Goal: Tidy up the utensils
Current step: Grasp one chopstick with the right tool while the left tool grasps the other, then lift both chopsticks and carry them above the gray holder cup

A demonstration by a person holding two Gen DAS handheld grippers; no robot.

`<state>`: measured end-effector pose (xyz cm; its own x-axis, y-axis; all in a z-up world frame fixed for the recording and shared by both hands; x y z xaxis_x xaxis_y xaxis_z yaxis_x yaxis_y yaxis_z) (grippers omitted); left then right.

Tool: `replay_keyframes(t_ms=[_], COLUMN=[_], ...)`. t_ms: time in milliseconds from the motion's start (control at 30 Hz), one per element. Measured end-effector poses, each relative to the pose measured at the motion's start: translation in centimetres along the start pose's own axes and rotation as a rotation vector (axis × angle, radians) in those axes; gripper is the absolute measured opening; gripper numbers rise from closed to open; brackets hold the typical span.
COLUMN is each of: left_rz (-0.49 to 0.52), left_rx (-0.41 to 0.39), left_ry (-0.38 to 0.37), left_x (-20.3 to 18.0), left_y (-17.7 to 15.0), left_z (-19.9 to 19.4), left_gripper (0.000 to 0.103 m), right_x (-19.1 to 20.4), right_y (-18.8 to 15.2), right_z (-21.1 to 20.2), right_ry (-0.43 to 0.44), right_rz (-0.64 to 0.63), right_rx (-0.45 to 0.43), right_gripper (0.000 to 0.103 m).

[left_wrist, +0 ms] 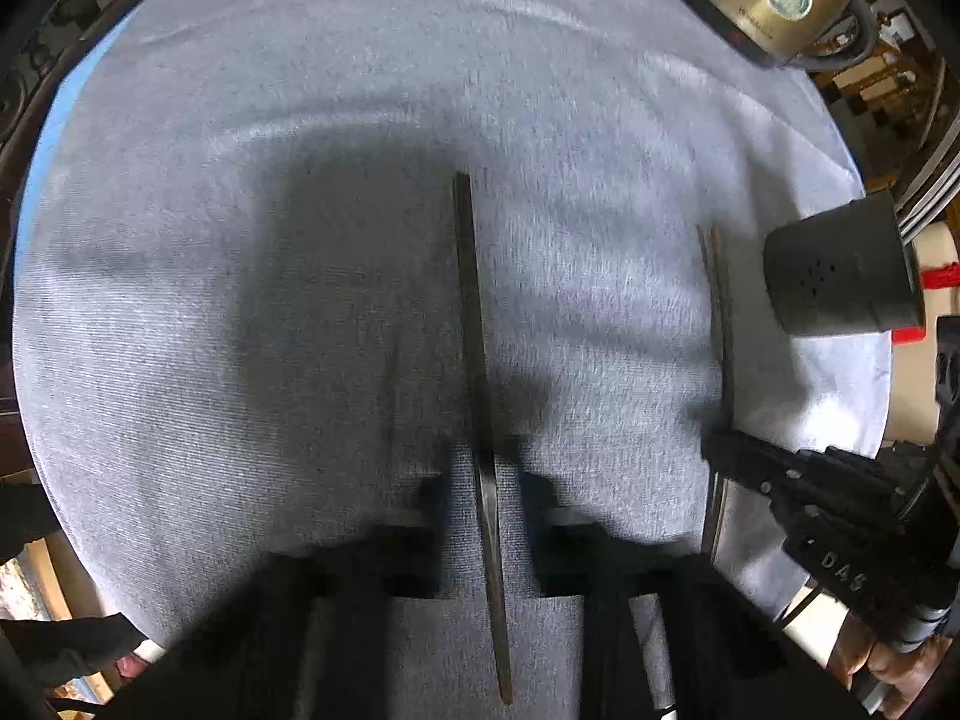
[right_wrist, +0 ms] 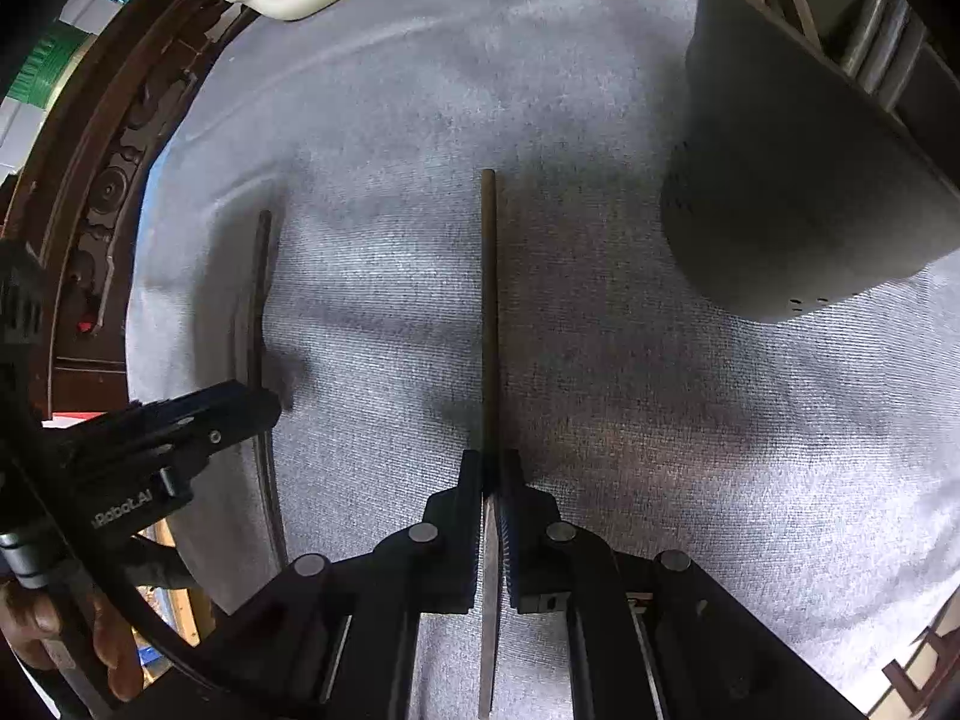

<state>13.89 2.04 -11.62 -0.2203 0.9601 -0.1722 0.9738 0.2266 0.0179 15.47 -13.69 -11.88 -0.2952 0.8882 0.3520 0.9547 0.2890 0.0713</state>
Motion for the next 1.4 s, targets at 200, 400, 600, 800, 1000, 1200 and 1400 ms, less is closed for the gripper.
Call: replay_keyframes(t_ms=[200,400,600,800,1000,1200,1400], left_rz=[0.03,0.029,0.039,0.023,0.039,0.051,0.009], left_rx=[0.084,0.133,0.155,0.187,0.177,0.159,0.032], left_ry=[-0.025,-0.041,-0.063,-0.066,-0.066,-0.098,-0.183], left_x=[-0.1,0.4,0.4,1.3,0.9,1.7,3.1], left_y=[1.1,2.2,3.3,4.3,4.5,3.8,2.8], left_z=[0.7,1.0,1.4,1.5,1.7,1.3,-1.5], left_gripper=[0.006,0.006,0.006,0.008,0.007,0.006,0.006], right_x=[-0.1,1.1,2.4,3.5,4.4,4.4,3.3], right_y=[0.8,2.3,3.1,3.9,5.9,4.6,2.0], right_z=[0.3,1.1,1.6,2.5,3.2,2.3,-1.9], right_ry=[-0.019,-0.093,-0.17,-0.208,-0.256,-0.189,-0.038], right_rz=[-0.04,-0.06,-0.108,-0.095,-0.108,-0.091,-0.061], right_rx=[0.063,0.148,0.178,0.242,0.298,0.213,-0.012], right_gripper=[0.008,0.009,0.009,0.01,0.009,0.006,0.006])
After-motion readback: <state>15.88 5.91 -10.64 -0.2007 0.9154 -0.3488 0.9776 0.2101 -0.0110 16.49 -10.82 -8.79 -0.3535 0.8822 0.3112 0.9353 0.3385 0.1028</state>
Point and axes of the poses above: each gripper's, at about its wrist camera, not at the fingertips, and z roughly the way its jaws point, x to its left, y to its top, the point moved 3 cm from there along z, roughly the way its jaws point, and after that the axes turned 4 degrees about y, right-handed, at the moved point
